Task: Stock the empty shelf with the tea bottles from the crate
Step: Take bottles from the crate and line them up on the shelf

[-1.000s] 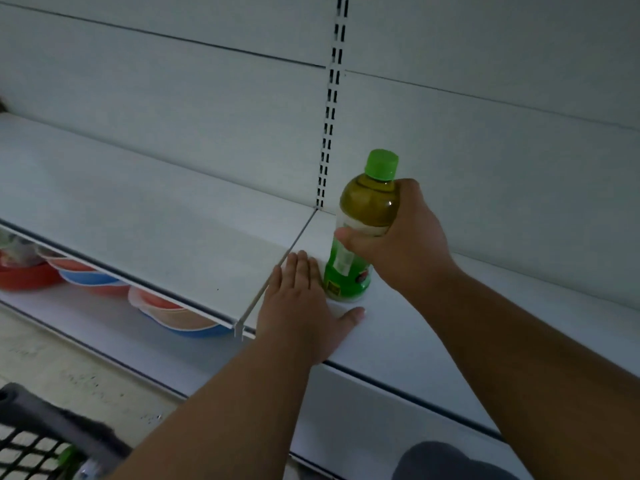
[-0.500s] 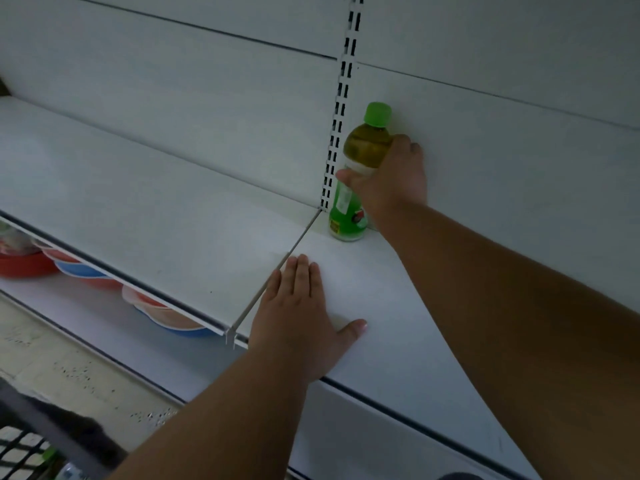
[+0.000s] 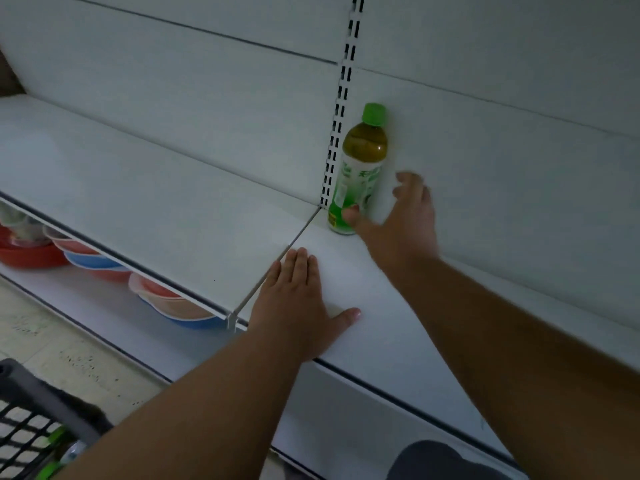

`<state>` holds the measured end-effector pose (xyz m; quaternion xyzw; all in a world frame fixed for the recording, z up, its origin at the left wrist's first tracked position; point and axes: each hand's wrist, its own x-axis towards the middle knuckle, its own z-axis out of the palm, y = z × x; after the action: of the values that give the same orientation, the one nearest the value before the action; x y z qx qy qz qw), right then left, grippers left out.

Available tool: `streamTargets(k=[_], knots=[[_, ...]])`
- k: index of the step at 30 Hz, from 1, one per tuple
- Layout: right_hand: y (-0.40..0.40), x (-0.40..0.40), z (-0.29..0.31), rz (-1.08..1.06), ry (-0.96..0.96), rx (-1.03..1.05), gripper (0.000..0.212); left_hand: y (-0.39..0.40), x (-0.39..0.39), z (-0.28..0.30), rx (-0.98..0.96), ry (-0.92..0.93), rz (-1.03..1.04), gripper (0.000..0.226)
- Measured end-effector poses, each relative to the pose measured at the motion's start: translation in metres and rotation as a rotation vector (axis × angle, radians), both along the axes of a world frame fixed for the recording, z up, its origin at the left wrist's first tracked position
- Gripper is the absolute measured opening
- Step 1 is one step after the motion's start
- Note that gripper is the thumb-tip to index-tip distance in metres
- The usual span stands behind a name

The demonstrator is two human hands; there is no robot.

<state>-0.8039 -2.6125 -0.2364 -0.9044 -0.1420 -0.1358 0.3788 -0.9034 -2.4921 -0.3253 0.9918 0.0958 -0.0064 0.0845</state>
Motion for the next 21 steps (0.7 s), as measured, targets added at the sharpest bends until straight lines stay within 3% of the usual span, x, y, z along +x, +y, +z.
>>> streamTargets(k=[5,10,15,21], knots=[[-0.027,-0.069,-0.001,0.295,-0.081,-0.294,0.072,0.014,-0.032,0.034,-0.043,0.0,-0.031,0.107],[0.003,-0.127,0.017,0.588,-0.054,-0.398,0.064,0.048,-0.138,0.081,0.041,-0.104,0.06,0.088],[0.065,-0.217,0.028,0.827,-0.135,-0.532,0.066,0.068,-0.268,0.11,0.181,-0.057,0.31,0.083],[0.114,-0.335,0.042,1.134,-0.198,-0.576,0.059,0.06,-0.425,0.122,0.208,0.062,0.709,0.082]])
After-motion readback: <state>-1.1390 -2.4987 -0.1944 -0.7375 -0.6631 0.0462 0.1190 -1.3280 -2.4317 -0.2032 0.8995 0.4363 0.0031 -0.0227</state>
